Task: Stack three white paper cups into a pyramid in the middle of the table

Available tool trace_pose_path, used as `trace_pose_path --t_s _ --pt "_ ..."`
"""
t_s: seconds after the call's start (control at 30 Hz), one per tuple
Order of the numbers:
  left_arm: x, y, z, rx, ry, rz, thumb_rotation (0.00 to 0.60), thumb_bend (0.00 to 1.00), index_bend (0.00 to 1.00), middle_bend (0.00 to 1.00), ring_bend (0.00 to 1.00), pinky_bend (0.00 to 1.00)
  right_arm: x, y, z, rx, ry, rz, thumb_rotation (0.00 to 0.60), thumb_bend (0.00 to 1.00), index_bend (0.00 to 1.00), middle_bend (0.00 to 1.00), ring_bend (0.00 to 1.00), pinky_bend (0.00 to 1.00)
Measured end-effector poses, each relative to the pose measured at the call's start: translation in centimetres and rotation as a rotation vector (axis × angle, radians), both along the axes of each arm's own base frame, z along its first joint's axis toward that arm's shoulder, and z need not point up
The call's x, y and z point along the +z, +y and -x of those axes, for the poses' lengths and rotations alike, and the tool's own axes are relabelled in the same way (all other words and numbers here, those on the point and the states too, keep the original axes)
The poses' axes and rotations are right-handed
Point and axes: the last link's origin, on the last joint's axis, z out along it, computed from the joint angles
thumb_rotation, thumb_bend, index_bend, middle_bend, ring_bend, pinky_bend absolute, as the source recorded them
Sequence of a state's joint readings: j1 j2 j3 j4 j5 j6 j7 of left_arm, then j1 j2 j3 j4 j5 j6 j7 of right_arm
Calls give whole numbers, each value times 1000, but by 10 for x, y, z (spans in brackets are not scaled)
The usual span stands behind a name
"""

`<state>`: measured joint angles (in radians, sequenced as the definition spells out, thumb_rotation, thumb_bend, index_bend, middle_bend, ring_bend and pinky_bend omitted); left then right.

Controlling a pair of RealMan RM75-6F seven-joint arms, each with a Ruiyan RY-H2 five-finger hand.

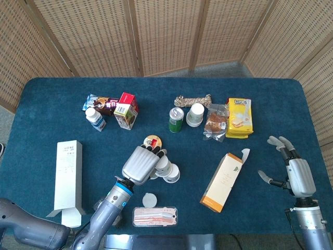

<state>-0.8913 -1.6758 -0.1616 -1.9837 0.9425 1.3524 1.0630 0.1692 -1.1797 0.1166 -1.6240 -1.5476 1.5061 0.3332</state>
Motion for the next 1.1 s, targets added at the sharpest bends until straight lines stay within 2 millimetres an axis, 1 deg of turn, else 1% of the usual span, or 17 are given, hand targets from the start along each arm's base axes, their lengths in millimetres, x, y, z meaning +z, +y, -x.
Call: trace_pose_path --t_s 0.27,0.63,0.8,0.97,1.1 --pt "-1 0 0 -9 38 -23 600 347 365 415 485 600 0 0 0 0 -2 0 600 238 117 242 93 283" --pt "-6 -2 -4 -15 40 -23 600 344 353 393 463 586 1 0 0 -1 -6 0 600 237 117 242 94 283" --pt "-6 -3 -7 -22 37 -27 600 340 328 300 379 561 1 0 0 1 -8 1 600 238 117 242 94 283" --pt "-8 -5 -7 -26 35 -20 600 331 274 170 283 527 2 0 0 1 -11 4 600 238 118 242 94 284" --pt "-7 -4 -5 -18 32 -15 600 324 267 118 259 517 2 0 0 1 -10 4 600 238 117 242 93 283"
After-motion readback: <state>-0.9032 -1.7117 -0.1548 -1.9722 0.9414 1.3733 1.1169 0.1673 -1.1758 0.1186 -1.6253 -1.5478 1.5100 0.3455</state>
